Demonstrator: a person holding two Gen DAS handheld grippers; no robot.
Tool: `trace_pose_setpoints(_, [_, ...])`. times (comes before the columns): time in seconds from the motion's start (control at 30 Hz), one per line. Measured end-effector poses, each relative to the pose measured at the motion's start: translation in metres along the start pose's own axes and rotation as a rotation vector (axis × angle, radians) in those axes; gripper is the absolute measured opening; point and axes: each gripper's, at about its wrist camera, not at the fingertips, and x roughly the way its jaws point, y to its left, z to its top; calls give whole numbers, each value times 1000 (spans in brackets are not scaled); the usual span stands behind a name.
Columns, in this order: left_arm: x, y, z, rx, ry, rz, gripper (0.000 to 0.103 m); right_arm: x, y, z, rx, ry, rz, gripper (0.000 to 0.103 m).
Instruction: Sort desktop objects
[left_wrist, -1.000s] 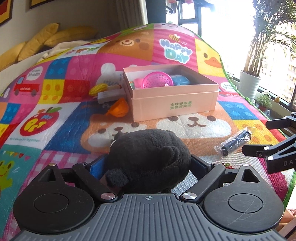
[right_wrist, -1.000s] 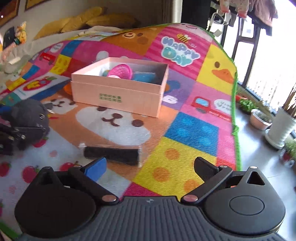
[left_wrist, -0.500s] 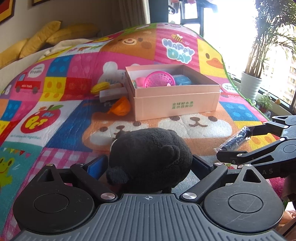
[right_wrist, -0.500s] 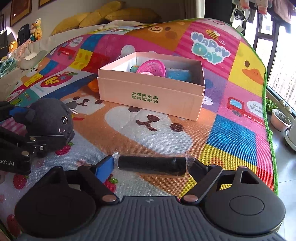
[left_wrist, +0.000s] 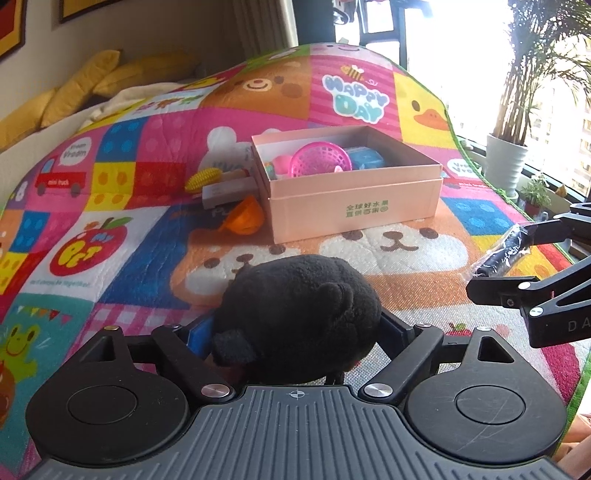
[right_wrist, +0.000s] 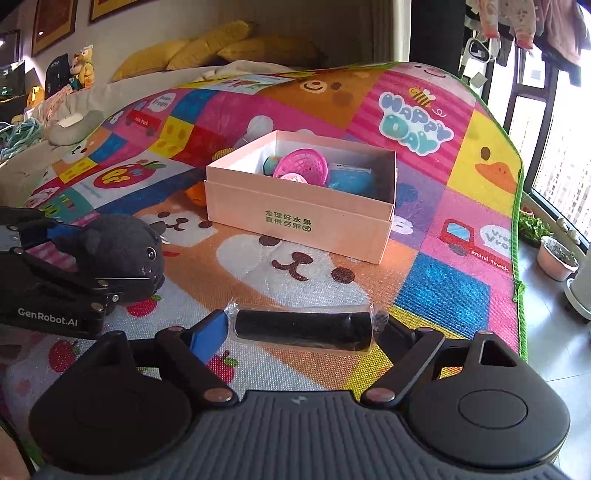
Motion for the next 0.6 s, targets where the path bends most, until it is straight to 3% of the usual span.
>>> trace_pose_setpoints(0.13, [-32, -1, 43, 75, -115, -35, 90, -21, -10, 19, -13, -53, -10, 86])
trace_pose_setpoints(0.23, [-61, 3, 99, 104, -251, -67, 91, -57, -22, 57, -57, -224, -95, 86])
trace_pose_setpoints(0.33, [-67, 11, 157, 54, -322, -146, 91, -87, -39, 103, -54, -390, -156, 86])
trace_pose_setpoints(0.43, [-44, 21, 201, -41, -322, -237, 92, -100, -60, 145, -3, -489, -163, 86])
trace_pose_setpoints(0.6, [36, 39, 222, -161, -195, -371, 92, -68, -95, 185, 103, -457, -71, 86])
